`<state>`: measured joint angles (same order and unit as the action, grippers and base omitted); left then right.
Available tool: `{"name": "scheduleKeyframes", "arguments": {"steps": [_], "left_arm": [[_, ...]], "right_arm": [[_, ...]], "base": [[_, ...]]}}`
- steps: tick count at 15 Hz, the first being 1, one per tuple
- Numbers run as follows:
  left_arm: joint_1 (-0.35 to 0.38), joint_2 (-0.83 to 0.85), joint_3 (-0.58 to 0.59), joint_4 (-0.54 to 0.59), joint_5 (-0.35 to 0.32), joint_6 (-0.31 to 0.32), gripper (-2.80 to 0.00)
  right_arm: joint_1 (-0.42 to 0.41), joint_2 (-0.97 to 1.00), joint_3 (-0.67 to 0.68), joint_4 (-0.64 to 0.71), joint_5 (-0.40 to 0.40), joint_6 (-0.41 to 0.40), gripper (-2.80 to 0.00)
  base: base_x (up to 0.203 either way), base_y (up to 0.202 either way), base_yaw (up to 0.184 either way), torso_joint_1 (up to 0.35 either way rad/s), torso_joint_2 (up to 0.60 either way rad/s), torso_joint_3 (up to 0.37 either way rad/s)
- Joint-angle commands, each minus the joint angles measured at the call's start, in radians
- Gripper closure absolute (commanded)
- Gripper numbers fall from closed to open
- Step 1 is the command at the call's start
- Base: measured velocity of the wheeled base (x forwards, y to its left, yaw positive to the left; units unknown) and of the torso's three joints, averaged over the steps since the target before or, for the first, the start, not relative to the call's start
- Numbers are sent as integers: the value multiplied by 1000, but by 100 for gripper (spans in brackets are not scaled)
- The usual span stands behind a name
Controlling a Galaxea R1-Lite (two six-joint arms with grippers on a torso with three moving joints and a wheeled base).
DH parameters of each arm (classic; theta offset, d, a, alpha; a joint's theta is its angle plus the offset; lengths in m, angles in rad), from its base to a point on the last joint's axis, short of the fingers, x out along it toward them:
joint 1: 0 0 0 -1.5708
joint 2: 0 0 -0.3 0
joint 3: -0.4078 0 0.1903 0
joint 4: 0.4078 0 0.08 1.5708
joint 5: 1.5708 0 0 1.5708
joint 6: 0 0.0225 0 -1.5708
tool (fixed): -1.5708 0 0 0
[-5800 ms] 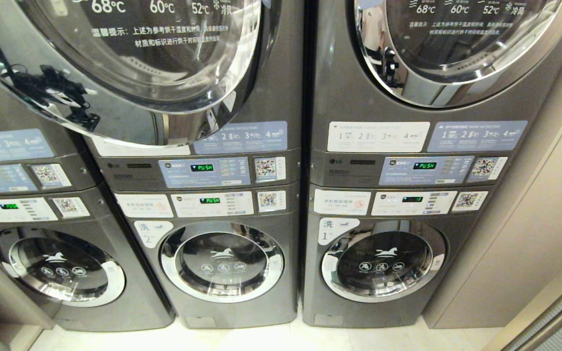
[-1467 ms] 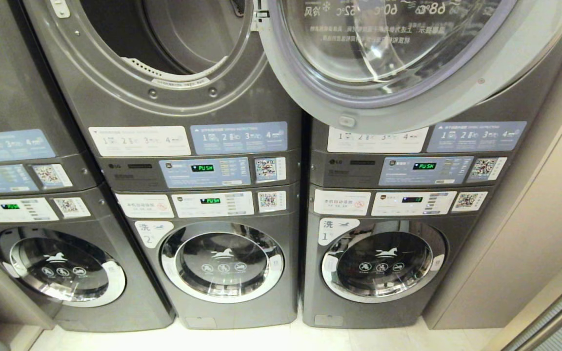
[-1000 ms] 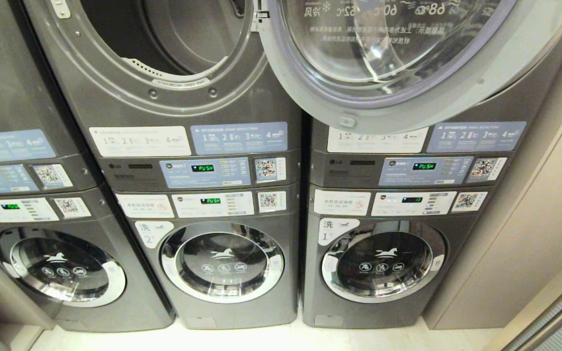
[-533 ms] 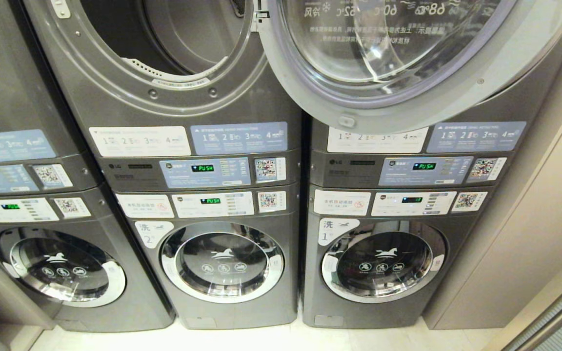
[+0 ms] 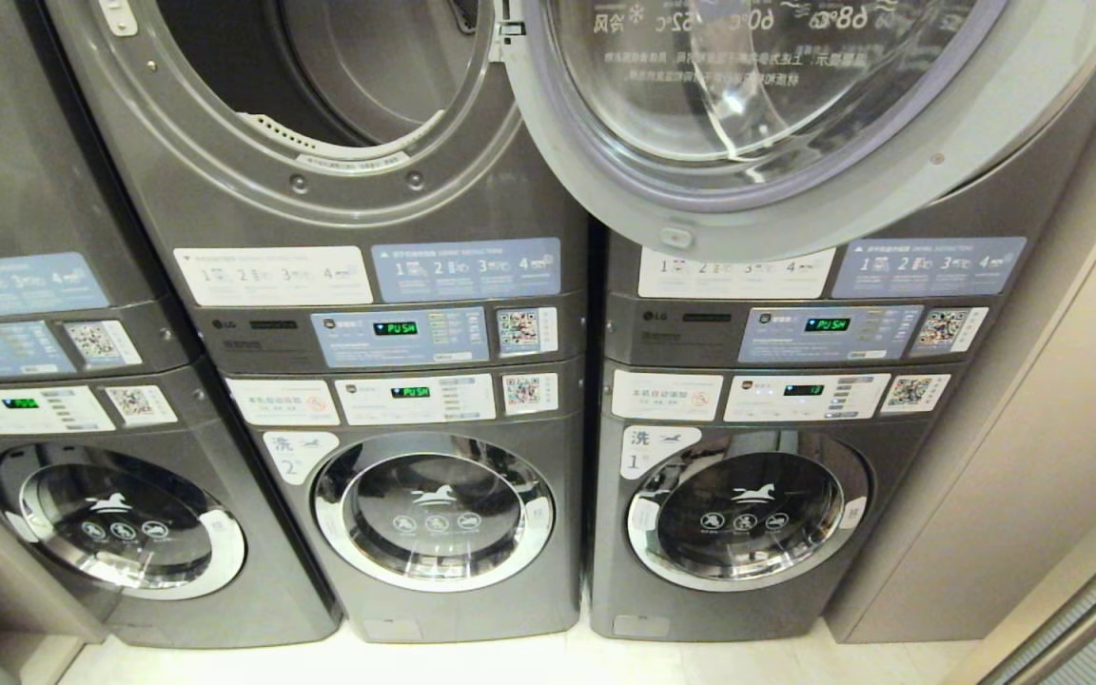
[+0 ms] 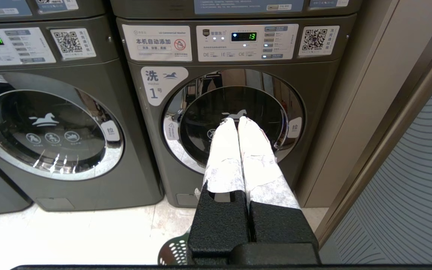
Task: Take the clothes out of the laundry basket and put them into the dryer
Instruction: Take the clothes out of the basket
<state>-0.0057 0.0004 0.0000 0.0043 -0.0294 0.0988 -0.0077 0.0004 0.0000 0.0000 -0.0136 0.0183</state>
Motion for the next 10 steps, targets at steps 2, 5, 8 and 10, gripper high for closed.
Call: {"name": "scheduleKeyframes", "arguments": {"steps": [2,5,8,10], "left_arm": [[0,0,0,0,0,1,0],[0,0,0,0,0,-1,0],[0,0,0,0,0,-1,0],[0,0,0,0,0,-2,0]], "right_arm": [[0,-1,0,0,0,0,0],[0,-2,0,0,0,0,0],[0,-2,0,0,1,0,0],[0,-2,0,0,0,0,0]], "base": [[0,0,0,0,0,0],[0,0,0,0,0,0],[0,0,0,0,0,0],[0,0,0,0,0,0]]}}
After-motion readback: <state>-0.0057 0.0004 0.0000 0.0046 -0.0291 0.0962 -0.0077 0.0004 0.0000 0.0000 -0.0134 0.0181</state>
